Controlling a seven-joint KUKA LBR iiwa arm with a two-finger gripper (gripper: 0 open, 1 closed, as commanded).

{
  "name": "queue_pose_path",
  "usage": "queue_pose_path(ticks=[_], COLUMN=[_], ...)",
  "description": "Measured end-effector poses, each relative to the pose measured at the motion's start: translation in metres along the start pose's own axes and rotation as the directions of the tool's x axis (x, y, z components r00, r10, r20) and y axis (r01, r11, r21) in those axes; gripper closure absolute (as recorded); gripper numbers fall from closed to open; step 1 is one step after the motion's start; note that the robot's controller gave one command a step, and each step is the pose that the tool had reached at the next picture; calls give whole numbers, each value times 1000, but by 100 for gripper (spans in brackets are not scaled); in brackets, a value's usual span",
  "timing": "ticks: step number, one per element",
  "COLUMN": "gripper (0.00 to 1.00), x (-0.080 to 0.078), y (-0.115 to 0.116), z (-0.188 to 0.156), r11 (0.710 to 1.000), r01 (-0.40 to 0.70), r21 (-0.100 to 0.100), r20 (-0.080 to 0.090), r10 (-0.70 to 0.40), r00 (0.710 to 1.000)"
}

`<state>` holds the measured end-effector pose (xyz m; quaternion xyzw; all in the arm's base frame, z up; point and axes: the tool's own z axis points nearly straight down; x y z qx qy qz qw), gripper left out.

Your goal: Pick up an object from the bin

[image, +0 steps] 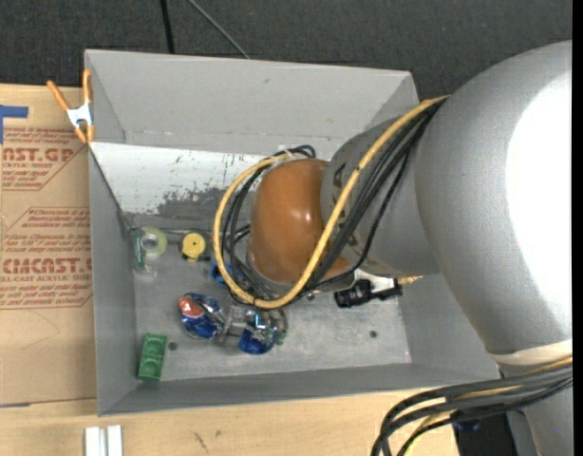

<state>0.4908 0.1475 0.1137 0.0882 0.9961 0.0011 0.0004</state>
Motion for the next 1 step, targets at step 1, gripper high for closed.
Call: queue_pose_path(ticks=[1], gripper=[100], x=[0], y=[2], z=[-38], r11=[1000], r01=[2], r21=[-1], r20=[2], r10=[-2], r00=[1000])
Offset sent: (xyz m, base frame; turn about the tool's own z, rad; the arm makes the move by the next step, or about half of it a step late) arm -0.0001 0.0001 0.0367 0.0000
